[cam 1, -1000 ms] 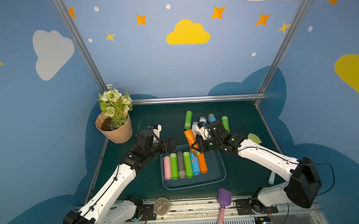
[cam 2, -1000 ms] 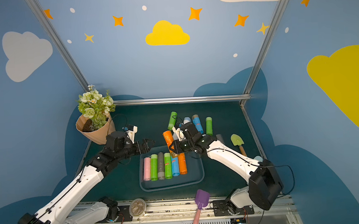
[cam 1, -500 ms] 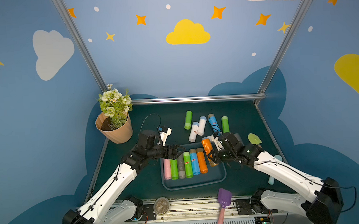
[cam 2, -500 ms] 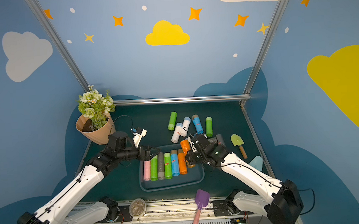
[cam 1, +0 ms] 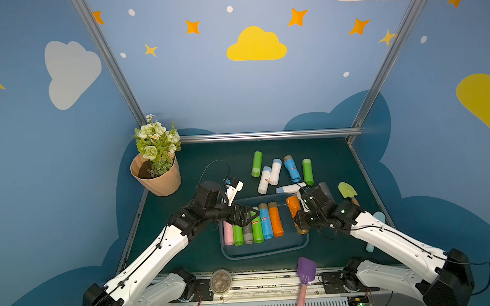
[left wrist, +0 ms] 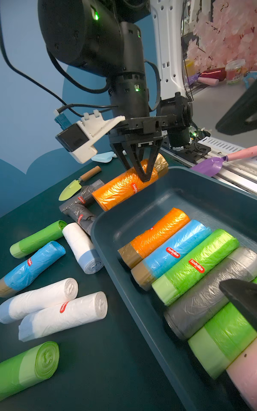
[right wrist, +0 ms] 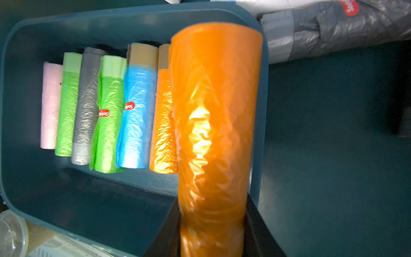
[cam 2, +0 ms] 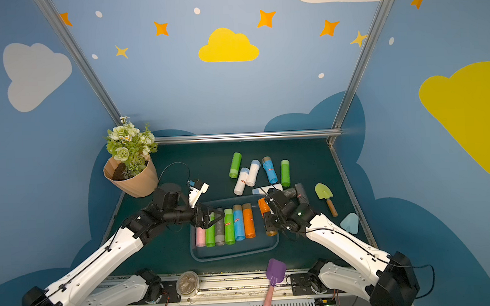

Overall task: Put the roll of trash bags into the storage box
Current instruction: Place the roll of trash bags in the storage box.

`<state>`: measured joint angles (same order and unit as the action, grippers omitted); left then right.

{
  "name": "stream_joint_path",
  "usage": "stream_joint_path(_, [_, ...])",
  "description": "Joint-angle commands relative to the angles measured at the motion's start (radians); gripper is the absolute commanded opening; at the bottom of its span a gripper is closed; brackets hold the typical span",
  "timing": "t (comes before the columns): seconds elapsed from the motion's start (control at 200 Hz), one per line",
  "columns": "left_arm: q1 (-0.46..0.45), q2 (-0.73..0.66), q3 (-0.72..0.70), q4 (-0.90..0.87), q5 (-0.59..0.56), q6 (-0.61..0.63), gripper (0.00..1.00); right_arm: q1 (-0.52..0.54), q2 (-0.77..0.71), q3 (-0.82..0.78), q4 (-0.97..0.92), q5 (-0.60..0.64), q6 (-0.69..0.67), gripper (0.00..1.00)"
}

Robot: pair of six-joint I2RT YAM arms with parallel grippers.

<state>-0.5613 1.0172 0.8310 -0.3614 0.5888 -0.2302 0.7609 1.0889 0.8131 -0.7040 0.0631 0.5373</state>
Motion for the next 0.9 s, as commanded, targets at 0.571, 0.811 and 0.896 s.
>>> stream_joint_path(0.571, [-0.002, -0.01, 0.011, -0.016, 0.003, 0.034, 1.0, -0.002, 0.211, 0.001, 0.18, -0.027, 0.027, 0.32])
stream_joint_path(0.811, [-0.001, -0.011, 0.011, -0.015, 0.009, 0.032, 1.0, 0.0, 0.241, -0.009, 0.219, -0.007, 0.052, 0.32])
stream_joint_path(0.896, [-0.002, -0.011, 0.011, -0.016, 0.008, 0.032, 1.0, 0.0, 0.257, -0.009, 0.228, -0.002, 0.052, 0.32])
